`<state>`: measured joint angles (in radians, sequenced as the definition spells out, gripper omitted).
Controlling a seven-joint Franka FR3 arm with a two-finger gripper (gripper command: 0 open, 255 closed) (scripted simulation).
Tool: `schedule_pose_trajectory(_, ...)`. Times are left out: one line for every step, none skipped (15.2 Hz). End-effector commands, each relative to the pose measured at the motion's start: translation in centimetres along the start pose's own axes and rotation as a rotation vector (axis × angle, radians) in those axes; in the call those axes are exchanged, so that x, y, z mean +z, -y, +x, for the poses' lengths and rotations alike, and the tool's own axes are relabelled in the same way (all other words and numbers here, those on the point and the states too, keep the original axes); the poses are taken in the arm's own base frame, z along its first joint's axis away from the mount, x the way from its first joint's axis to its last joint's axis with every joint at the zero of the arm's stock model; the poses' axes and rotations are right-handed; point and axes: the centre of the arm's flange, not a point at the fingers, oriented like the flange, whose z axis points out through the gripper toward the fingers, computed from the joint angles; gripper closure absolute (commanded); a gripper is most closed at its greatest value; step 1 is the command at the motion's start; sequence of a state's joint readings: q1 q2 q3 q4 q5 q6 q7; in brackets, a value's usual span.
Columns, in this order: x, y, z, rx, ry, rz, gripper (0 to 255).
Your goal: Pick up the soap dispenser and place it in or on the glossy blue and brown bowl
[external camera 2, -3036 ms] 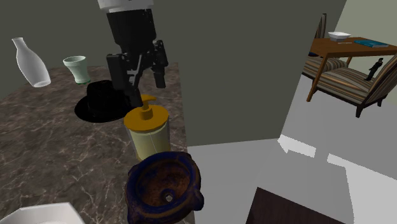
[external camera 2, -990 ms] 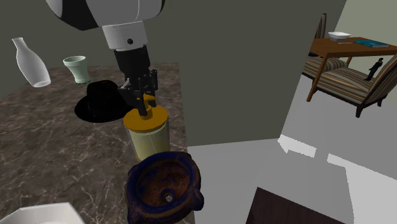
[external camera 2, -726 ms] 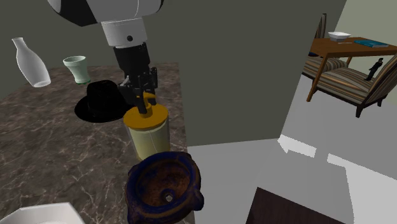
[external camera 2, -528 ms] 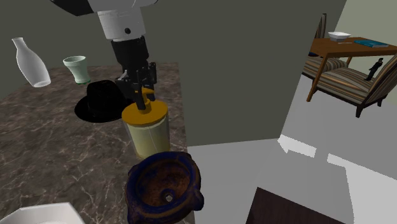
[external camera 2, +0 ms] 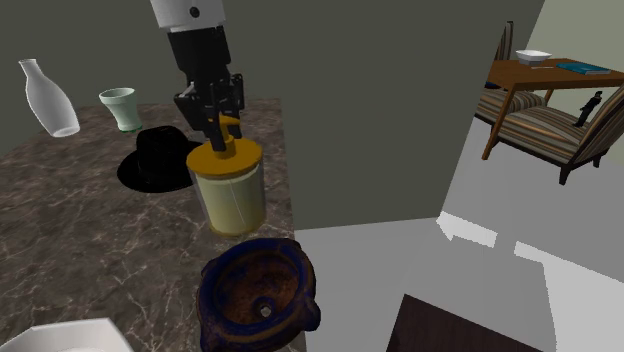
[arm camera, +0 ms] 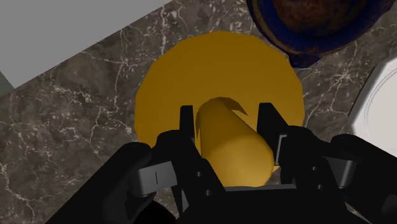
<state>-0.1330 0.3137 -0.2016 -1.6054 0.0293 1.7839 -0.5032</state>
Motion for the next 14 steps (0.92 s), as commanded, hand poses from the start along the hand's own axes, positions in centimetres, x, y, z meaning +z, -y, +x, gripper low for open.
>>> schedule_pose_trajectory(-1.1,0.1,-0.1,0.0,0.0,0.0,255)
schedule_pose_trajectory(-1.7,0.1,-0.1,0.0,0.0,0.0,255)
schedule_pose_trajectory(-2.2,0.1,-0.2,0.0,0.0,0.0,255)
schedule_pose_trajectory(-2.7,0.1,-0.3,0.0,0.0,0.0,255)
schedule_pose_trajectory(-3.2,0.1,-0.3,0.0,0.0,0.0,255)
schedule_pose_trajectory(-3.7,0.1,-0.4,0.0,0.0,0.0,255)
schedule_pose_trajectory(-4.3,0.2,-0.5,0.0,0.0,0.0,255)
schedule_pose_trajectory(-4.8,0.2,-0.6,0.0,0.0,0.0,255)
schedule_pose_trajectory(-5.3,0.2,-0.6,0.0,0.0,0.0,255)
schedule_pose_trajectory(-5.8,0.2,-0.7,0.0,0.0,0.0,255)
schedule_pose_trajectory(-6.4,0.2,-0.8,0.0,0.0,0.0,255)
schedule_pose_trajectory(-6.9,0.2,-0.8,0.0,0.0,0.0,255)
schedule_pose_trajectory(-7.4,0.3,-0.9,0.0,0.0,0.0,255)
schedule_pose_trajectory(-7.9,0.3,-1.0,0.0,0.0,0.0,255)
